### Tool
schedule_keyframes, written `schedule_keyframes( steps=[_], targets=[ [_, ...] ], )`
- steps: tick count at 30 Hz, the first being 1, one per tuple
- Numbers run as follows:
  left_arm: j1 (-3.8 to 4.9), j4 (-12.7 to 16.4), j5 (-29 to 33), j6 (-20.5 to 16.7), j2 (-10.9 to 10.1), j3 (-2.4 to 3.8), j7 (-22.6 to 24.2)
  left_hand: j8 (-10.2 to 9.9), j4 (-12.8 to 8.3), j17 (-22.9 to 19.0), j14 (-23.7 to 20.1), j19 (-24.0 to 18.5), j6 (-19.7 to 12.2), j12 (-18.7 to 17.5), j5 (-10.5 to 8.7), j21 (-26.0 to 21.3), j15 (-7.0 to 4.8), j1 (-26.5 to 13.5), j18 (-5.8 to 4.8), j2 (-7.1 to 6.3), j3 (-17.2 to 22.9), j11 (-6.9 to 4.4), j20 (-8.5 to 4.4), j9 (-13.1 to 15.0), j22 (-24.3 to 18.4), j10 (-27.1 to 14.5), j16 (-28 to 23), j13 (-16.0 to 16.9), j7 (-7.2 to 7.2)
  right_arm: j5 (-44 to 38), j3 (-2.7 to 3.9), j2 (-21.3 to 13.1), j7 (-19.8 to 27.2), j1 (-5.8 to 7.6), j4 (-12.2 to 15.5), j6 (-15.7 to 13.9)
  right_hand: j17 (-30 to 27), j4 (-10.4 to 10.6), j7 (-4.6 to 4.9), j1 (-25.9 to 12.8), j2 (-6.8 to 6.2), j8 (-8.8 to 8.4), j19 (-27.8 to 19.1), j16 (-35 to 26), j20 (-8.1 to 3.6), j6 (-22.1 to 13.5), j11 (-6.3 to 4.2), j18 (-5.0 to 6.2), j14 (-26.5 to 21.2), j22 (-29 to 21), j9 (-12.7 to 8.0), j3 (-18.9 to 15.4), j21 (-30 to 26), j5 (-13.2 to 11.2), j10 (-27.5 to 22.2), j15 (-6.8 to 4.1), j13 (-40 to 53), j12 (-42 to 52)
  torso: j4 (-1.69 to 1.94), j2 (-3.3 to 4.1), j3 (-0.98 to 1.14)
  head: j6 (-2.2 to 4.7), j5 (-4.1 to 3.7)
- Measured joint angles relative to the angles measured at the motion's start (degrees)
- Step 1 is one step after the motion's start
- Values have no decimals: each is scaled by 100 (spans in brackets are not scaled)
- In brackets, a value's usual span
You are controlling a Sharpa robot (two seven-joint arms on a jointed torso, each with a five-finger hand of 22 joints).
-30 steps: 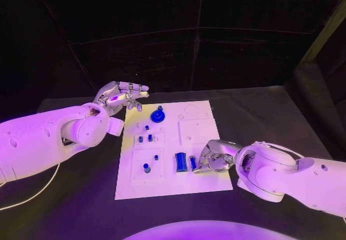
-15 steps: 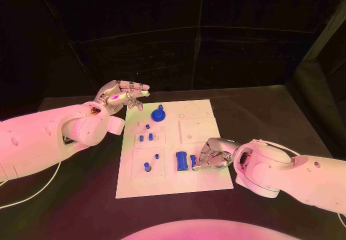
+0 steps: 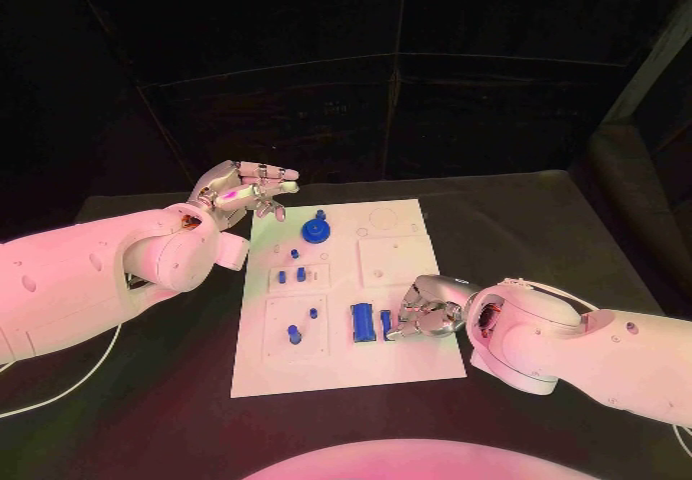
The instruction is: Assemble the parts on the task board
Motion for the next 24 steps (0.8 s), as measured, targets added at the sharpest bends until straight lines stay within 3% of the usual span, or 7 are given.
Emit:
schedule_keyframes(
  steps=[6,11,13,15,18,22,24],
  targets=[
    [0,-11,0,2,3,-2,-1,0,0,0,0,0,0,0,0,0,0,0,0,0,0,0,0,0,0,0,0,0,0,272,-1,-120,187,0,77,-155,-1,197,114,-286,-215,-123,0,-130,0,-218,103,0,-2,0,-30,-272,-90,-328,-147,2,-221,-383,0,-12,2,25,-11],
    [-1,-28,0,3,7,-6,-1,0,-16,-5,0,0,0,19,0,0,0,0,0,0,-16,0,0,0,1,0,-22,0,0,1044,-3,-260,767,87,-60,-487,-290,228,225,-315,-187,-322,-151,-347,85,-501,193,0,-7,-215,-108,-302,-311,-246,-343,88,-429,-725,4,-29,-6,101,-47],
    [-1,-42,0,5,6,-7,-1,0,-7,-15,0,0,0,23,0,0,0,0,0,0,-26,0,0,1,1,0,-23,1,0,1471,-1,-263,1091,174,-211,-615,-636,169,275,-202,-75,-401,-338,-602,118,-610,236,104,-1,-608,-135,-299,-587,-117,-571,125,-729,-1193,10,-42,-16,135,-65],
    [-4,-80,0,13,6,-9,4,0,33,-75,-44,0,0,23,0,-14,1,-20,1,20,-65,0,0,1,-6,0,-66,6,0,2057,5,-238,1530,283,-433,-737,-1178,85,329,-47,-3,-487,-630,-1018,155,-725,279,270,-36,-1219,-170,-270,-1032,26,-938,197,-1221,-1941,17,-59,-26,159,-77],
    [-6,-128,5,32,15,-10,19,0,135,-641,-362,-111,-55,23,0,-130,28,-219,-1,-41,-232,19,41,-3,-66,-84,-471,7,-10,2882,7,-146,2119,405,-775,-831,-3249,-40,490,249,170,-725,-1719,-2883,279,-937,439,638,-715,-3439,-326,-222,-2869,129,-1530,338,-2018,-2979,26,-102,-49,203,-98],
    [-13,-243,76,58,54,-10,59,0,221,-1160,-769,-380,-136,56,3,-446,68,-274,-2,-97,-413,41,84,-5,-269,-209,-1040,11,8,4079,15,88,2976,515,-1359,-871,-4390,-146,674,531,285,-938,-2316,-4579,508,-952,682,675,-1425,-4539,-548,-197,-4255,130,-2036,591,-3024,-4031,34,-159,-85,264,-115],
    [-18,-309,124,60,76,-10,79,0,270,-1391,-1069,-672,-198,55,25,-757,119,-274,-2,-97,-461,80,135,-5,-471,-312,-1476,-8,11,4490,16,228,3280,537,-1638,-866,-4783,-231,710,669,289,-1081,-2558,-5336,664,-930,790,674,-1762,-4997,-693,-205,-4933,130,-2144,734,-3552,-4442,35,-191,-101,309,-118]
  ],
)
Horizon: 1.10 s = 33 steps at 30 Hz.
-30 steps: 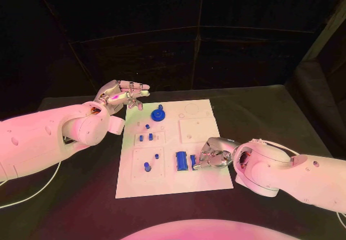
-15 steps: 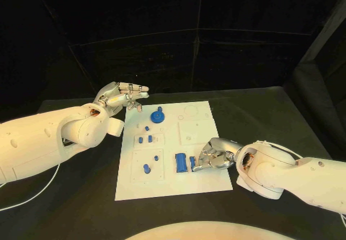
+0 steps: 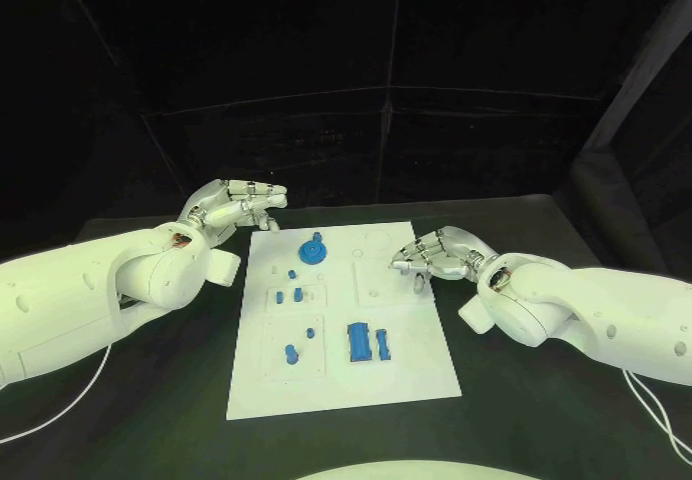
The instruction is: Assemble the parts on the task board
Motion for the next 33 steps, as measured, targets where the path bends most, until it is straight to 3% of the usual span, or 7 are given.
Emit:
schedule_keyframes(
  steps=[4,10,16,18,22,25,33],
  targets=[
    [-4,-173,123,-10,47,0,47,-39,37,-535,-576,-690,-112,-149,0,-698,184,9,2,47,-37,107,162,-11,-469,-149,-1061,-110,10,635,9,342,521,29,-580,37,-662,-106,69,110,37,-240,-405,-1153,290,8,154,0,-611,-740,-276,-12,-1103,0,-24,298,-787,-428,-7,-46,-16,113,3],
    [-43,-573,323,-84,287,0,155,-171,111,-1349,-1365,-1993,-273,-540,20,-1864,685,70,-85,108,-111,425,580,-21,-1302,-527,-2664,-359,-72,1204,10,802,1081,37,-1353,98,-1617,-346,93,108,38,-422,-180,-2251,505,97,234,-2,-622,-1625,-852,-3,-2240,0,139,464,-2025,-775,-24,-104,-31,314,-5],
    [-138,-1073,453,-224,599,3,317,-266,165,-1923,-1524,-2524,-341,-872,20,-2083,697,148,0,185,-356,430,910,-22,-1892,-774,-3584,-385,-170,1533,19,1246,1395,41,-2065,149,-2069,-523,135,33,113,-422,-99,-2570,586,54,337,-2,-653,-1945,-1187,64,-2659,0,35,536,-2574,-832,-24,-143,-25,508,-29],
    [-156,-1134,469,-253,636,1,340,-289,186,-2007,-1534,-2599,-444,-919,2,-2105,687,27,13,242,-419,397,898,-48,-2000,-864,-3692,-408,-197,1574,21,1305,1431,41,-2163,155,-2144,-562,118,-142,121,-451,-153,-2601,570,-49,337,-2,-747,-2018,-1252,104,-2716,-4,-78,550,-2662,-857,-20,-146,-20,548,-23],
    [-192,-1074,467,-271,607,19,327,-452,243,-2164,-2226,-3161,-1218,-1105,-125,-2270,565,-1043,-39,417,-658,254,684,-206,-2263,-1642,-3875,-562,-306,1579,25,1264,1423,16,-2079,138,-2352,-682,-34,-1312,14,-607,-954,-2761,386,-782,199,-8,-1568,-2230,-1372,278,-2899,-145,-900,442,-2787,-1017,-19,-156,-20,533,-13],
    [-280,-934,462,-339,583,78,326,-526,267,-2265,-2685,-3543,-1737,-1191,-161,-2346,486,-1753,-126,494,-816,161,524,-280,-2434,-2174,-3988,-634,-379,1624,62,1212,1425,-32,-1919,72,-2488,-719,-131,-2093,-66,-674,-1502,-2834,256,-1282,109,-143,-2135,-2332,-1447,411,-3055,-240,-1463,369,-2962,-1088,-12,-206,-13,547,35],
    [-736,-148,425,-959,457,394,391,-602,299,-2493,-3730,-4409,-2917,-1259,-224,-2415,123,-3368,-302,586,-1170,-86,171,-369,-2823,-3375,-4252,-721,-768,2051,257,1005,1629,-231,-994,-532,-2654,-778,-368,-3888,-455,-755,-2752,-2902,-47,-2430,-164,-320,-3434,-2452,-1824,706,-3239,-495,-2749,-15,-3210,-1148,45,-525,38,634,264]
  ],
)
